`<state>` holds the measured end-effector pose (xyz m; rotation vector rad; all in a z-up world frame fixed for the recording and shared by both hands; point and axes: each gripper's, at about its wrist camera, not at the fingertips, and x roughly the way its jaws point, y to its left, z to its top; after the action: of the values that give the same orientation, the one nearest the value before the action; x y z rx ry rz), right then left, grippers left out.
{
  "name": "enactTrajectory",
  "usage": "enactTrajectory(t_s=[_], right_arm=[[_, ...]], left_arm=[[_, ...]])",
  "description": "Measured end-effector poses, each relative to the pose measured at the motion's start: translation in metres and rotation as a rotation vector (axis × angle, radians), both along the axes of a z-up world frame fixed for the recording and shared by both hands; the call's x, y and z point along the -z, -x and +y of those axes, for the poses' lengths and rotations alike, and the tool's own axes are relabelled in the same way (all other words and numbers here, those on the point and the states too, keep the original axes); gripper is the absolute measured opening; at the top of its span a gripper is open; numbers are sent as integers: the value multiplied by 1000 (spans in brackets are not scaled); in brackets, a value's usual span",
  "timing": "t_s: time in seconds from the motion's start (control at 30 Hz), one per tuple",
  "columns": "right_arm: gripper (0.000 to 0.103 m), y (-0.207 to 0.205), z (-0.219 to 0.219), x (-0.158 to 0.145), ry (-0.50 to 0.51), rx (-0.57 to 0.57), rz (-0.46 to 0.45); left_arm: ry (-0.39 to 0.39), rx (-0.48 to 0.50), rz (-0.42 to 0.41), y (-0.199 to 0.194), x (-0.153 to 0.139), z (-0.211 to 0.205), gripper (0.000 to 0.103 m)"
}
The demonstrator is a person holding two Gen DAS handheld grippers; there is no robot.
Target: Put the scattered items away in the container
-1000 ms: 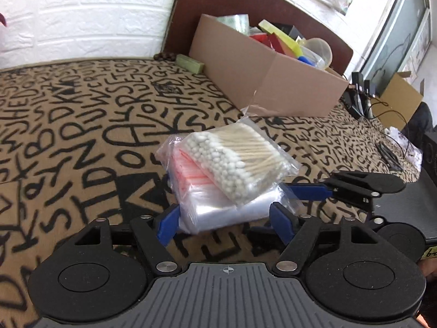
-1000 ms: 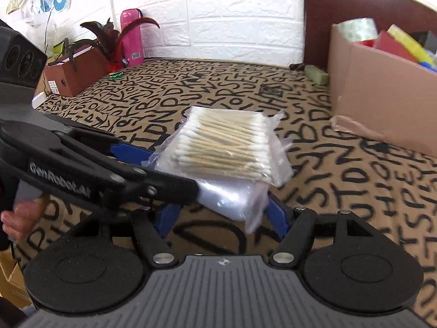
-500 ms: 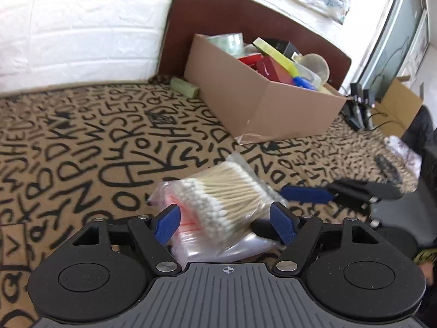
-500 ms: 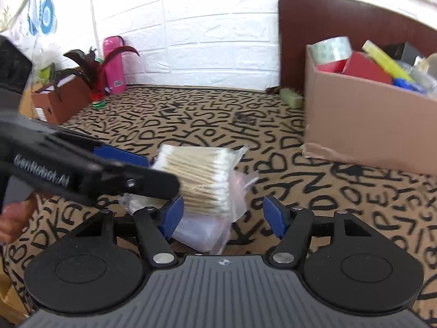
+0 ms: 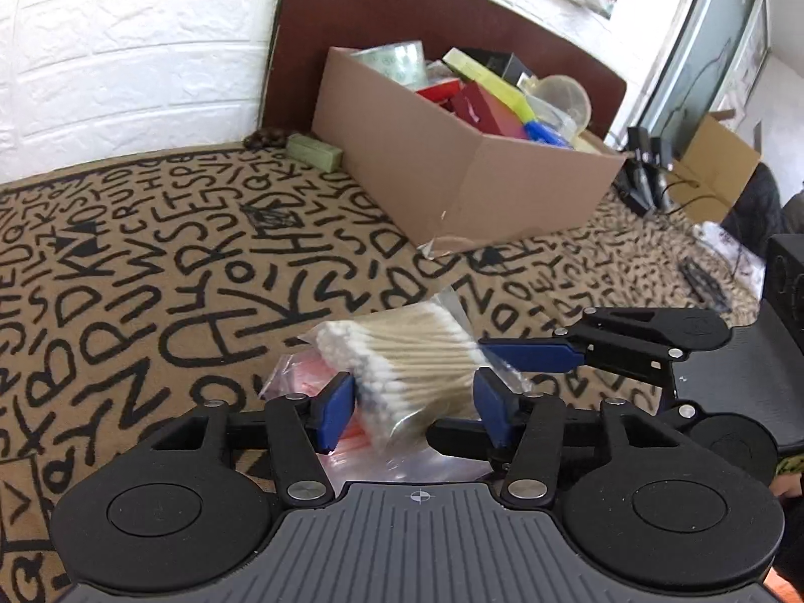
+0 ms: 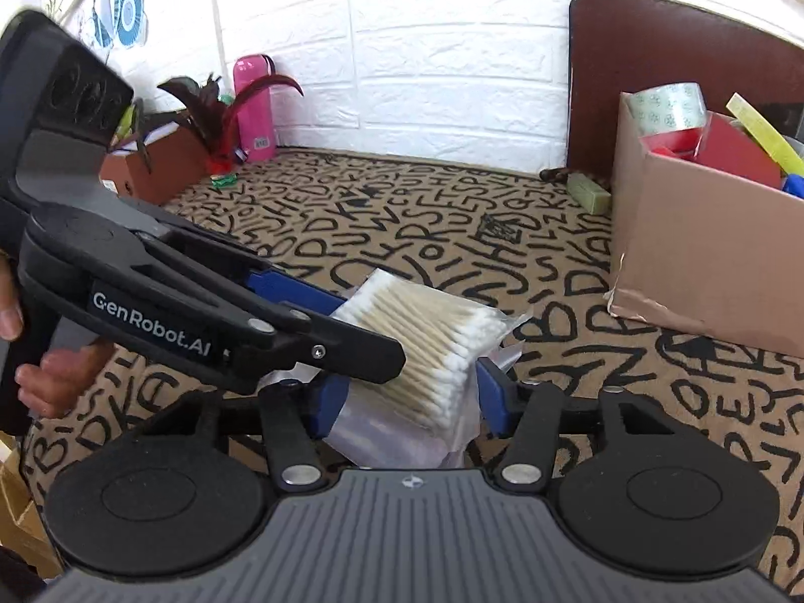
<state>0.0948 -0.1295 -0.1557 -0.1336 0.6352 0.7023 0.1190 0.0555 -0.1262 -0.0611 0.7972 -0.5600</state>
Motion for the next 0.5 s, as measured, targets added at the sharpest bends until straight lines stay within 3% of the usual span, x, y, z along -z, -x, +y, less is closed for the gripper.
enactTrajectory(t_s=[0.2, 0.37, 0.5], right_arm=[[47, 8, -3, -1, -15, 22, 8], [48, -1, -6, 8, -63, 49, 79], [47, 6, -9, 4, -84, 53, 85]], left_arm=[[-15, -3, -7, 1, 1, -4, 70], [-64, -6, -24, 3, 4, -12, 67], [-68, -5, -20, 9, -2, -13, 68]])
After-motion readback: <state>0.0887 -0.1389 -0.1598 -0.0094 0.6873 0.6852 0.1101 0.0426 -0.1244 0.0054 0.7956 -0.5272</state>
